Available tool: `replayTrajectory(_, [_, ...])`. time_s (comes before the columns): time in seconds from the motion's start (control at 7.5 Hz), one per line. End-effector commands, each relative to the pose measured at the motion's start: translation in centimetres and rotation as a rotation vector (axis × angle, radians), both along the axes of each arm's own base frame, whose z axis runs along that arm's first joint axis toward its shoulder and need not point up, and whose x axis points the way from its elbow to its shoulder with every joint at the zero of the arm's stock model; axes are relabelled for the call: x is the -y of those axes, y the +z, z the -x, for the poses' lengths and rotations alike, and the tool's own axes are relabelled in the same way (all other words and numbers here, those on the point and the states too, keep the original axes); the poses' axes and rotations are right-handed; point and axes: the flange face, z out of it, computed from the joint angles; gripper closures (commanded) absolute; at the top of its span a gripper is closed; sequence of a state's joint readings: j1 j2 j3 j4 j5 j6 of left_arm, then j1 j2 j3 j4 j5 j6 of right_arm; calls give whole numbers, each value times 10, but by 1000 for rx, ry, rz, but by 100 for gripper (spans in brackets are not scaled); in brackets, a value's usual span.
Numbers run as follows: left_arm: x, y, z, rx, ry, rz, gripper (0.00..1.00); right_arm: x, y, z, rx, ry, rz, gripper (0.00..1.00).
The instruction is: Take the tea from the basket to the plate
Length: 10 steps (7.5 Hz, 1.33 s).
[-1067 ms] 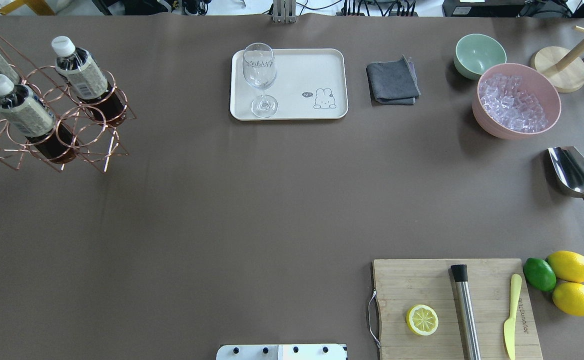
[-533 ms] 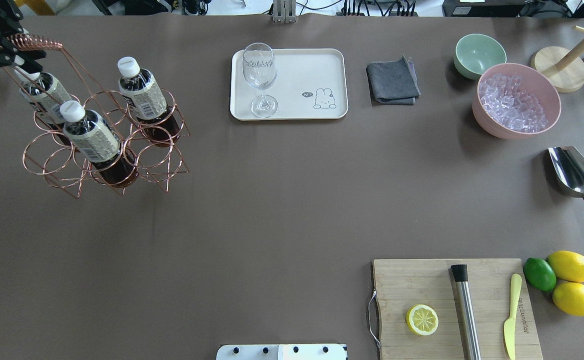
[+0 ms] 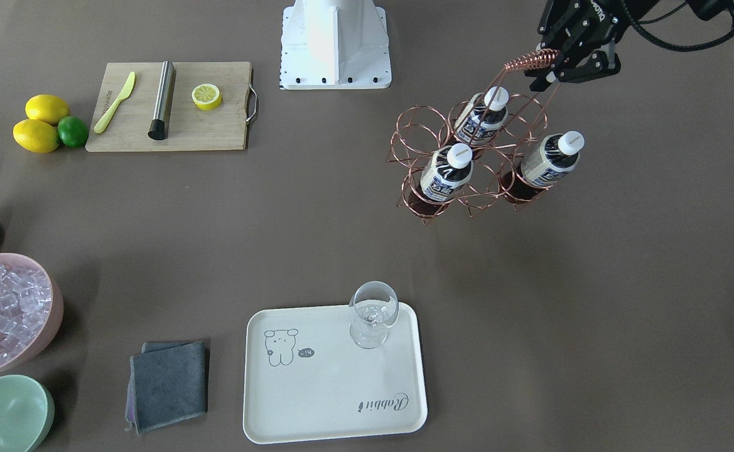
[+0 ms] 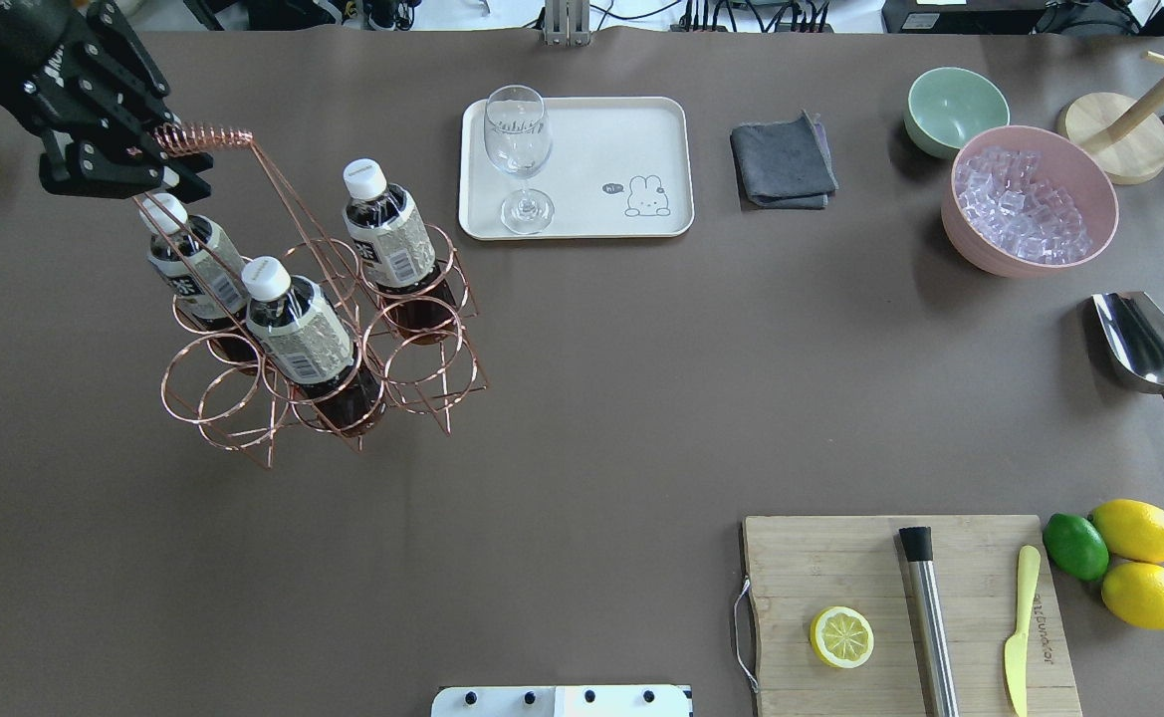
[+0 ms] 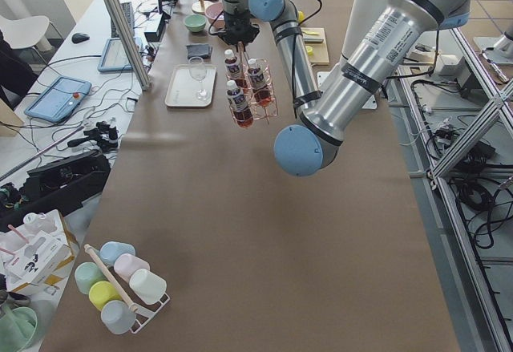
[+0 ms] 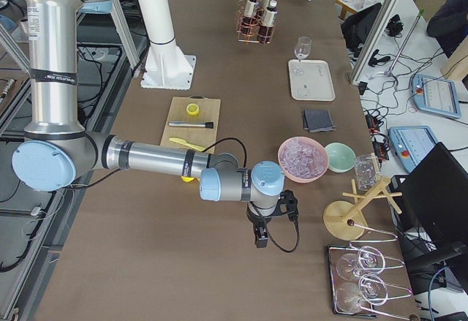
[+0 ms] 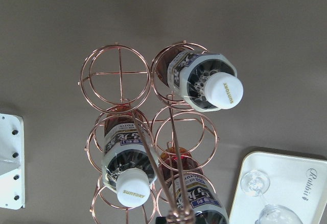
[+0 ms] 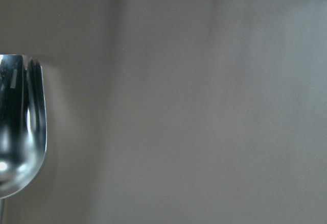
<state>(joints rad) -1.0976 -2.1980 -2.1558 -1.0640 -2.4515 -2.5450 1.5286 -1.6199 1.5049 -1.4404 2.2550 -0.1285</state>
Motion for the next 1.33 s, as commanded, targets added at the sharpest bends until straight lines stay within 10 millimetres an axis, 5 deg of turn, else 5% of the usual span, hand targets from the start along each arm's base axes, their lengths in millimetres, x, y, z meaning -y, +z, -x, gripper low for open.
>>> replayTrajectory(0.0, [-39, -23, -54, 32, -26, 3, 100, 0, 0, -1, -3, 1, 0, 0])
replayTrajectory(0.53, [-42, -66, -103, 13, -20, -43, 100, 0, 0, 0, -8, 0, 0, 0])
replayTrajectory(0.8, [-47, -102, -154, -1, 35, -100, 100, 0, 1, 0, -15, -1, 0, 0])
replayTrajectory(1.2, [-74, -110, -200, 40, 39, -159, 100, 0, 1, 0, -15, -1, 0, 0])
